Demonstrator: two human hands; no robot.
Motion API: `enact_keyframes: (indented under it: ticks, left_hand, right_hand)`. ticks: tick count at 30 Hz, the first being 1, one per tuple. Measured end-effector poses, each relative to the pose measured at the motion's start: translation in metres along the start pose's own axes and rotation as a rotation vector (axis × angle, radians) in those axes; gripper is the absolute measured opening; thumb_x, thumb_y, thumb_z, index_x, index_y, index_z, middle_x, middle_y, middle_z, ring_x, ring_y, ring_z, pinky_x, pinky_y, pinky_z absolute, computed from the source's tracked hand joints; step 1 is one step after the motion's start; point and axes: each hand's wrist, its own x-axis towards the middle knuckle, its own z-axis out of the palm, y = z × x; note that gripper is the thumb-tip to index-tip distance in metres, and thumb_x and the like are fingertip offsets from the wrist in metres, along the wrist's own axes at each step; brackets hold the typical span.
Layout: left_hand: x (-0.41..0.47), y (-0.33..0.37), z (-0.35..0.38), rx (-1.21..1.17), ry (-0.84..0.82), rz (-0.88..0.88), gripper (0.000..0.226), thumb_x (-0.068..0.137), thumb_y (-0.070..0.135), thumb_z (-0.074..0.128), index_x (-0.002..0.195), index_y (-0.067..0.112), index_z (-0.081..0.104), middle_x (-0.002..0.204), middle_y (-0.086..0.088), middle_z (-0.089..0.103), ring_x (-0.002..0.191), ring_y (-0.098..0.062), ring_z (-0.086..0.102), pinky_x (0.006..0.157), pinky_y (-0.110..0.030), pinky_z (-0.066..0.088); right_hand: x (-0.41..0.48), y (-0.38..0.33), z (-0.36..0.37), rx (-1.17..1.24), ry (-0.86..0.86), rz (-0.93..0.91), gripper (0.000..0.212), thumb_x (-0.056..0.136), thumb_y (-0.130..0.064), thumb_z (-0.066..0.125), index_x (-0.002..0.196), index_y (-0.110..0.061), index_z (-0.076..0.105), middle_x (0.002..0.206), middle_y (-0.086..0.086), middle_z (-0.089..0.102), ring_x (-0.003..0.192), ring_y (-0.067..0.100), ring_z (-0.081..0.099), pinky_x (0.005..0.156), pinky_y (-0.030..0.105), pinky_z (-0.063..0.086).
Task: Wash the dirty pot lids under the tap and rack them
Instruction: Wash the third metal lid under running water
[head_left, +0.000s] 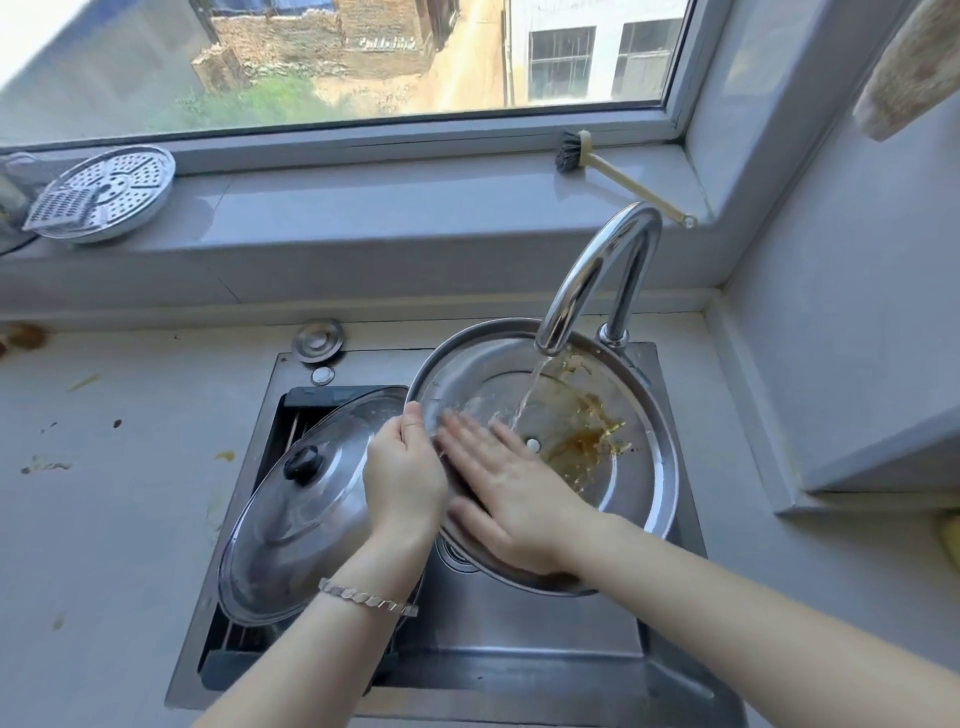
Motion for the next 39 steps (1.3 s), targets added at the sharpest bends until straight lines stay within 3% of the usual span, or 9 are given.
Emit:
enact_keyframes:
  ticks: [3,7,12,17,22,26,29,32,39]
  left_hand:
    - [-0.001,-0.003,0.001,0.014,-0.084,-0.027,0.045,0.1,0.03,0.035,0.063,0.01,0.051,0.062,0.0,0.055,0.063,-0.017,0.05,0.065,-0.033,0.038]
    - [-0.008,0.004,0.0,0.063,-0.099,0.009,0.049,0.1,0.027,0.035,0.052,0.017,0.029,0.051,0.003,0.033,0.051,-0.016,0.031,0.051,-0.034,0.025]
    - [-0.005,0.004,0.001,0.034,-0.017,-0.002,0.049,0.1,0.029,0.033,0.053,0.016,0.03,0.052,0.001,0.036,0.052,-0.018,0.033,0.054,-0.034,0.024]
    - [-0.01,-0.006,0.007,0.03,-0.045,-0.06,0.041,0.1,0.028,0.034,0.066,0.01,0.049,0.07,-0.009,0.057,0.068,-0.023,0.046,0.064,-0.031,0.032]
    - [-0.012,0.0,0.001,0.055,-0.059,-0.022,0.048,0.1,0.029,0.033,0.054,0.015,0.03,0.053,0.001,0.035,0.055,-0.019,0.032,0.054,-0.035,0.024]
    - [-0.012,0.001,0.006,0.031,-0.059,-0.056,0.046,0.1,0.027,0.034,0.056,0.015,0.036,0.057,0.001,0.04,0.061,-0.02,0.037,0.063,-0.032,0.03]
    - [-0.013,0.004,0.003,0.023,-0.052,-0.024,0.049,0.1,0.028,0.035,0.052,0.017,0.031,0.053,0.002,0.035,0.054,-0.018,0.033,0.055,-0.034,0.024]
    - [-0.012,0.007,-0.003,0.015,0.024,0.001,0.047,0.1,0.03,0.033,0.055,0.016,0.03,0.054,0.0,0.035,0.054,-0.018,0.033,0.052,-0.035,0.024]
    - [-0.006,0.012,0.002,-0.037,0.186,0.07,0.037,0.1,0.031,0.034,0.069,0.012,0.043,0.058,0.005,0.042,0.055,-0.011,0.039,0.057,-0.029,0.023]
  right_hand:
    - [0.001,0.001,-0.002,-0.004,-0.015,-0.136,0.07,0.088,-0.053,0.017,0.147,-0.019,-0.001,0.149,-0.01,-0.009,0.141,0.006,-0.006,0.115,0.028,-0.009]
    - [0.017,0.028,-0.013,-0.05,0.081,0.166,0.08,0.078,-0.063,0.004,0.149,-0.026,0.001,0.15,-0.015,-0.013,0.143,0.008,-0.009,0.118,0.038,-0.002]
    - [0.021,0.01,-0.005,0.098,0.145,0.774,0.072,0.095,-0.053,0.019,0.148,-0.012,-0.007,0.156,0.004,-0.016,0.144,0.017,-0.017,0.115,0.039,-0.013]
    - [0.019,-0.023,-0.001,0.159,0.05,0.152,0.071,0.086,-0.048,0.01,0.149,-0.016,0.001,0.158,-0.001,-0.007,0.144,0.011,-0.009,0.115,0.026,-0.013]
    - [0.021,0.013,-0.014,-0.017,0.048,0.366,0.062,0.096,-0.049,0.018,0.149,-0.023,-0.001,0.157,0.002,-0.013,0.144,0.013,-0.014,0.117,0.037,-0.011]
    - [0.021,-0.001,-0.009,0.017,0.057,0.122,0.079,0.081,-0.055,0.004,0.149,-0.015,0.004,0.158,0.003,-0.006,0.143,0.011,-0.011,0.115,0.03,-0.01]
    - [0.022,0.02,-0.016,-0.071,0.073,0.311,0.084,0.082,-0.068,0.011,0.149,-0.02,-0.003,0.157,-0.001,-0.01,0.144,0.014,-0.011,0.114,0.032,-0.01]
    - [0.015,0.043,-0.021,-0.041,0.134,0.615,0.074,0.094,-0.056,0.021,0.149,-0.013,-0.006,0.157,0.005,-0.013,0.144,0.016,-0.013,0.115,0.033,-0.011]
    - [-0.013,0.003,0.008,0.199,0.055,0.89,0.083,0.094,-0.055,0.023,0.146,0.0,-0.011,0.153,0.016,-0.021,0.143,0.024,-0.018,0.115,0.035,-0.01]
